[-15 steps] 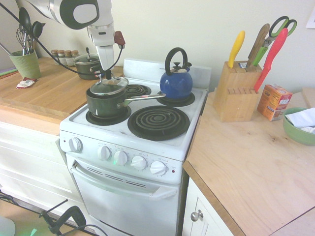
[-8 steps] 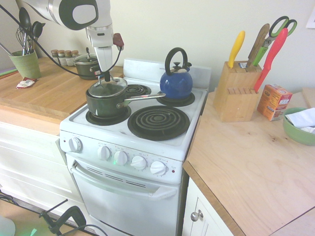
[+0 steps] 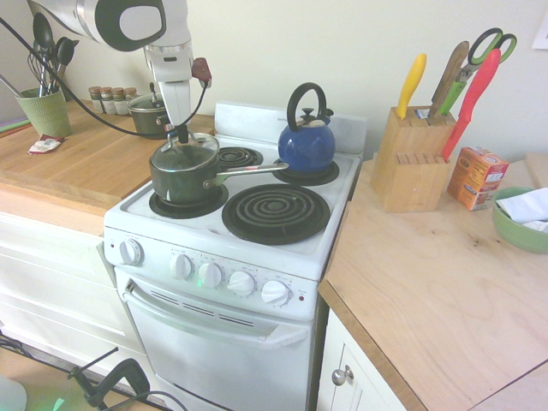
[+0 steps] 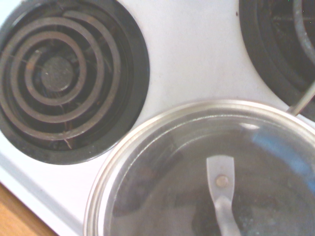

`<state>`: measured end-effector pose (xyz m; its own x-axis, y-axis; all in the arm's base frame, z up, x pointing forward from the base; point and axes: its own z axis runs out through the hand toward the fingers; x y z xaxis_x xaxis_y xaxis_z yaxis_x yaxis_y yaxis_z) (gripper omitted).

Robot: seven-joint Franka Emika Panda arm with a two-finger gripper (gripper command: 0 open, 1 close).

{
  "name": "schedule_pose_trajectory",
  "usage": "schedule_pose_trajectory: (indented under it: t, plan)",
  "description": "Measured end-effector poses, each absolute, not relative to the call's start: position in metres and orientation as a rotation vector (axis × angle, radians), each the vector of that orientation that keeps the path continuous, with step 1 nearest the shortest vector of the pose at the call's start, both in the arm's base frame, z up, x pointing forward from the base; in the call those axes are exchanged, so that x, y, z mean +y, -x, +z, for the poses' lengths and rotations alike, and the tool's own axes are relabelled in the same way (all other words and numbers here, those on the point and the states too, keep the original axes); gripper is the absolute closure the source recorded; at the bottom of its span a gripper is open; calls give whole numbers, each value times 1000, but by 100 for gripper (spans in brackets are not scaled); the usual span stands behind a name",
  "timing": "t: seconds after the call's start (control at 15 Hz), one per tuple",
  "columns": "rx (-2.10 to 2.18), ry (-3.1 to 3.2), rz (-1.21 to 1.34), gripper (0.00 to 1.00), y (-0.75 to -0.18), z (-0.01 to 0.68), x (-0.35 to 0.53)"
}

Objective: Cover the lid of the pot

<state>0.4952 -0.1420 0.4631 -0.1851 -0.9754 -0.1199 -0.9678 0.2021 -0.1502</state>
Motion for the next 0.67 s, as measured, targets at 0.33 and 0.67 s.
schedule_pose_trajectory:
  t: [0.33, 0.67]
  plan:
    - [2279, 1883, -56, 100, -489, 469, -139]
    - [2290, 1890, -34, 100, -489, 456, -138]
